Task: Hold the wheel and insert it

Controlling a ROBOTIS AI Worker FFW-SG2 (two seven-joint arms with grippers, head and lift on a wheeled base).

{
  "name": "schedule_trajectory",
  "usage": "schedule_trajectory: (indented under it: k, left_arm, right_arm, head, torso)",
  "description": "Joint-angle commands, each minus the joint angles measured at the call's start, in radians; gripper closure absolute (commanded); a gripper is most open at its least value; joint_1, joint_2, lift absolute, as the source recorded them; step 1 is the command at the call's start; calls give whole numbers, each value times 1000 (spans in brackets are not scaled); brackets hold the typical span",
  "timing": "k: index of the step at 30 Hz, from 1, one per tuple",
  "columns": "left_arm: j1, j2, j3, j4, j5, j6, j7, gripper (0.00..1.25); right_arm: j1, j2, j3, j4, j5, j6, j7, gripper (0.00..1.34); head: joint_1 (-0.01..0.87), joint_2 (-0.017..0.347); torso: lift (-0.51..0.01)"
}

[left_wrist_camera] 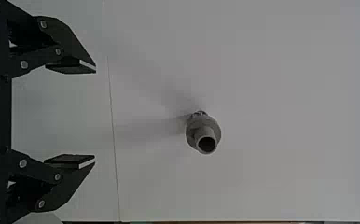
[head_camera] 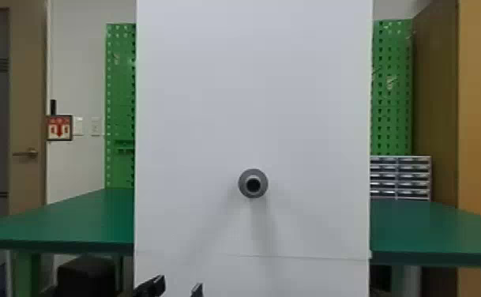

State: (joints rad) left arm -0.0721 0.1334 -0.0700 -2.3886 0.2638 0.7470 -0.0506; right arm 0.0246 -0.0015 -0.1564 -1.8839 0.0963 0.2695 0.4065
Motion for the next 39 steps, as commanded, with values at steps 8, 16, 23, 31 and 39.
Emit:
schedule_trajectory:
  k: [8,16,23,31,39]
  left_arm:
    - [0,0,3,-1,3,0,0,553]
    - [-2,0,1,-1,3,0,0,553]
    - [-2,0,1,-1,3,0,0,553]
    - [-3,0,1,0,3,2,0,553]
    - [-5,0,-2,0,3,2,0,553]
  right_arm:
    - [-45,2,6,-69,34,119,-5,1159]
    - [-86,2,6,-135,37,240,-5,1159]
    - [-130,2,8,-170,28,332,-5,1159]
    - [-189,2,9,-222,25,478,-5,1157]
    - [-262,2,21,-248,26,585,-5,1157]
  head:
    - [5,112]
    - [5,112]
    - [5,112]
    - [5,112]
    - [5,112]
  torso:
    - [-478]
    - [-478]
    - [-478]
    - [-478]
    - [-478]
